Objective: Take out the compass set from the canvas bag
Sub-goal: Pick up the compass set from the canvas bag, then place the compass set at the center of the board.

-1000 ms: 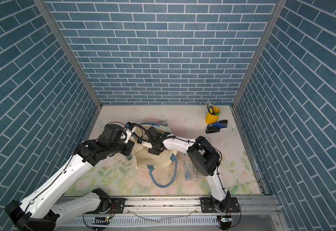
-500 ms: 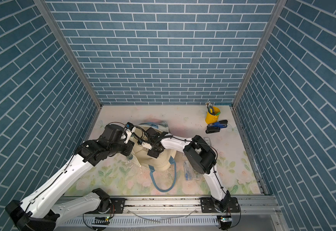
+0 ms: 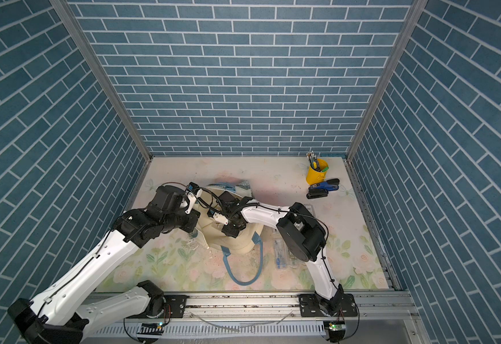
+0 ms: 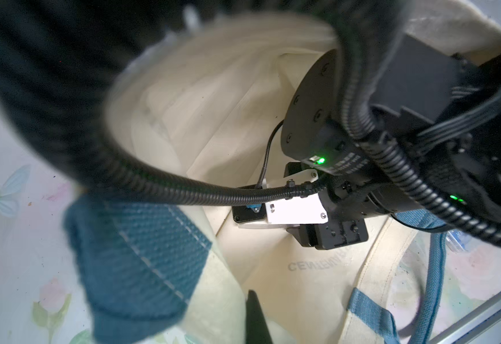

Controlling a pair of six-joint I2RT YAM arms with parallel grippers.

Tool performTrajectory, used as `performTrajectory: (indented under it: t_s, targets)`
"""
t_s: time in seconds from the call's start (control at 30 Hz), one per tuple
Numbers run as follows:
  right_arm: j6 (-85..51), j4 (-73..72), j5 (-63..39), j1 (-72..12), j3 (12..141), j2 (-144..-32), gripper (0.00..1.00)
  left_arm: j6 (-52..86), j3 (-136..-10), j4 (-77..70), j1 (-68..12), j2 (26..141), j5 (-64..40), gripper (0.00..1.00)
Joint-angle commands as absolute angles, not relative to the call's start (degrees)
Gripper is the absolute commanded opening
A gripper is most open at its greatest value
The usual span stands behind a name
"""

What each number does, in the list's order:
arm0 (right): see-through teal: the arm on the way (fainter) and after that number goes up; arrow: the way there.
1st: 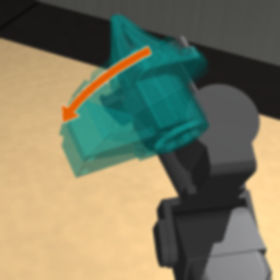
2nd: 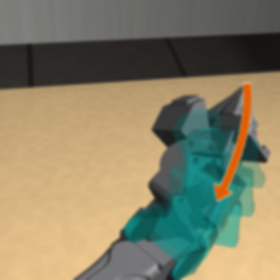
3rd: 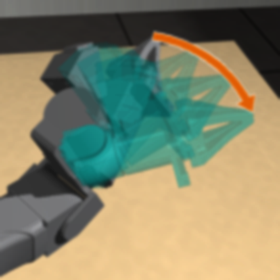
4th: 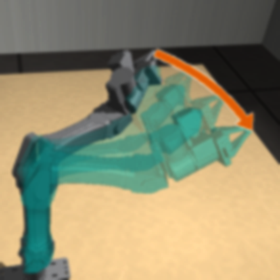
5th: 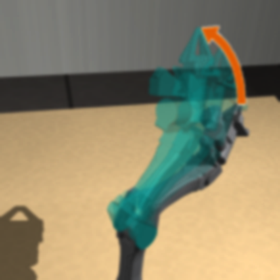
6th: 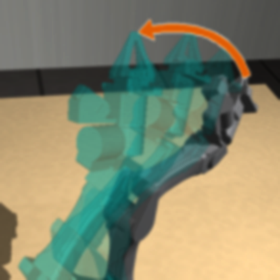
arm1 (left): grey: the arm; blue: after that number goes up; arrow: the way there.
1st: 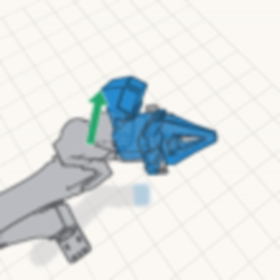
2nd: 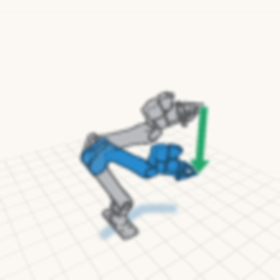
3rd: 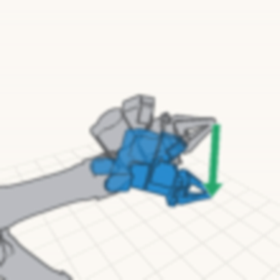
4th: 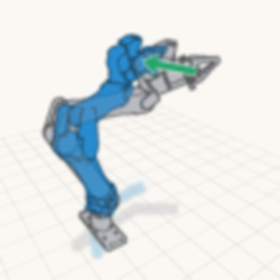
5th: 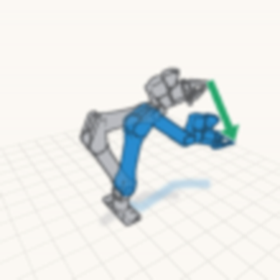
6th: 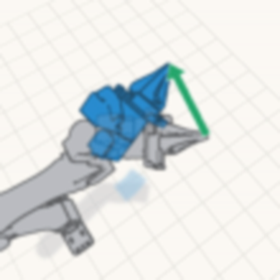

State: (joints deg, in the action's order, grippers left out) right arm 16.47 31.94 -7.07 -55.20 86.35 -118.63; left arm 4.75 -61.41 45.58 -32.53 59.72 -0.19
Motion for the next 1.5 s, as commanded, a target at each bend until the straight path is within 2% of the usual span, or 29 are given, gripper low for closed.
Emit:
performTrajectory:
  t_s: [0.0, 0.27, 0.4, 0.93, 1.13, 1.3, 1.4, 1.47]
  targets:
    - [13.84, 37.00, -6.44, -55.65, 84.03, -115.40, 0.51, 4.37, -61.26, 44.56, -32.98, 58.82, -0.90, 0.00]
    - [12.51, 36.42, -5.36, -55.78, 81.07, -111.06, 0.42, 4.72, -60.72, 44.74, -33.02, 58.34, -0.24, 0.00]
    - [10.54, 37.58, -2.36, -55.81, 81.06, -108.59, 0.40, 5.16, -60.55, 44.79, -32.99, 58.05, -0.26, 0.00]
    - [4.95, 44.72, -1.46, -58.65, 73.86, -84.21, 0.37, 7.77, -62.55, 46.08, -32.96, 59.07, 0.68, 0.00]
    - [0.92, 58.04, 1.69, -61.90, 80.04, -76.19, 0.33, 9.49, -64.09, 48.79, -32.97, 58.98, 3.23, 0.00]
    - [-0.13, 72.70, 12.09, -61.96, 87.94, -72.81, 0.33, 9.66, -64.16, 50.46, -32.90, 58.76, 4.22, 0.00]
    - [0.00, 77.23, 15.16, -58.90, 92.86, -71.95, 0.31, 9.63, -64.42, 50.19, -32.87, 58.61, 2.97, 0.00]
    - [0.79, 78.37, 15.58, -53.56, 94.75, -71.31, 0.28, 9.49, -64.55, 50.10, -32.88, 58.57, 2.54, 0.00]
